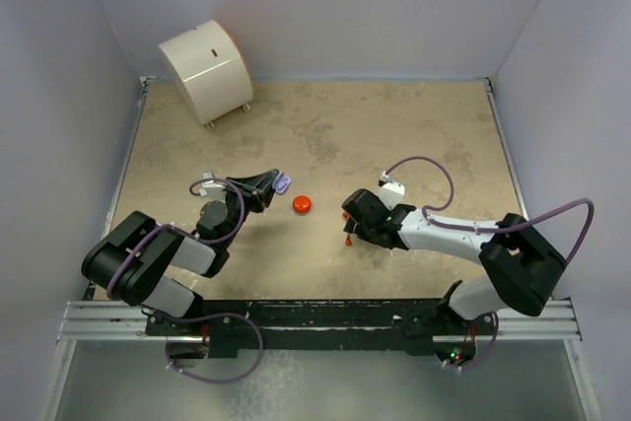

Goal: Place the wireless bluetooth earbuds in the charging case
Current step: Adjust the earbud at the center of the board, then pick up the earbud from the center of the board.

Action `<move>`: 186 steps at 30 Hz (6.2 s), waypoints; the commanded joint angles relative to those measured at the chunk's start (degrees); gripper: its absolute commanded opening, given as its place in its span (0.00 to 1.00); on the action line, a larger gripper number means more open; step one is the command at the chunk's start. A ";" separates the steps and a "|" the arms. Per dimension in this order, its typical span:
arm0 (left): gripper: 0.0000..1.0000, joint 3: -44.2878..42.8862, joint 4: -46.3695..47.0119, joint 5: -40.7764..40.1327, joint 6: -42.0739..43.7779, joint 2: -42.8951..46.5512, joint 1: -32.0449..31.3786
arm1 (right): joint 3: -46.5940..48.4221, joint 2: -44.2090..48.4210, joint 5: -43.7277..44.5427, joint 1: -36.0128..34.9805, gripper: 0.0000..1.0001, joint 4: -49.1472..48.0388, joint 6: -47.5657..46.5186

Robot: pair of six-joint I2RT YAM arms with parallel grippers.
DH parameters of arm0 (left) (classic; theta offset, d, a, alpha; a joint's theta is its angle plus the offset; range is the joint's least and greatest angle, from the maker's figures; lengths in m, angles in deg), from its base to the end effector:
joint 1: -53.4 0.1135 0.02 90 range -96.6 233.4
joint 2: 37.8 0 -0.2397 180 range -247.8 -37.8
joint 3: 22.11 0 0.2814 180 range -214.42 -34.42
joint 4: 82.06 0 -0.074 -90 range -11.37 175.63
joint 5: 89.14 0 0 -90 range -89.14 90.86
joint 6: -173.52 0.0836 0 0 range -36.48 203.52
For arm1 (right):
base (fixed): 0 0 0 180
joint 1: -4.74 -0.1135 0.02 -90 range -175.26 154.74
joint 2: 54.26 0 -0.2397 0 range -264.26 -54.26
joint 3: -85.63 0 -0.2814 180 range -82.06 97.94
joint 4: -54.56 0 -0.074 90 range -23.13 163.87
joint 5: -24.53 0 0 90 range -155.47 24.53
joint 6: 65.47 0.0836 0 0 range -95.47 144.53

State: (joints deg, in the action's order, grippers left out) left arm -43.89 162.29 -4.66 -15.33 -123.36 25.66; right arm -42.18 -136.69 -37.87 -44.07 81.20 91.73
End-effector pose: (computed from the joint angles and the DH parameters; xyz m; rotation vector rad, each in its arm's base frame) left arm 0.2542 -0.1246 0.1016 -1.1310 1.4300 -1.6036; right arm 0.2349 0.2096 0.0854 0.5617 2.3628 0.2956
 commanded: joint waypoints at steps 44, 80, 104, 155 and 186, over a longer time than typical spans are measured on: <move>0.00 -1.99 11.04 10.17 -4.42 -8.03 4.43 | 4.00 -0.83 0.16 3.42 0.63 10.02 6.85; 0.00 -1.37 5.20 13.20 -3.11 -1.67 9.15 | 3.10 0.27 -2.27 3.59 0.84 3.91 8.01; 0.00 -0.93 6.12 15.35 -3.63 -1.69 11.88 | 4.94 -3.52 -1.40 6.68 0.80 4.70 3.38; 0.00 3.63 9.60 16.41 -4.16 -0.13 15.13 | 6.63 -8.77 -0.57 0.55 0.67 10.37 4.00; 0.00 5.79 -9.42 12.69 1.22 19.85 15.80 | 3.75 -6.16 0.91 0.92 0.60 8.63 -8.75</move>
State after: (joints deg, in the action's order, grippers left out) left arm -38.34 155.25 9.20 -16.33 -105.88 41.02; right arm -36.54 -142.64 -36.47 -43.64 87.78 83.91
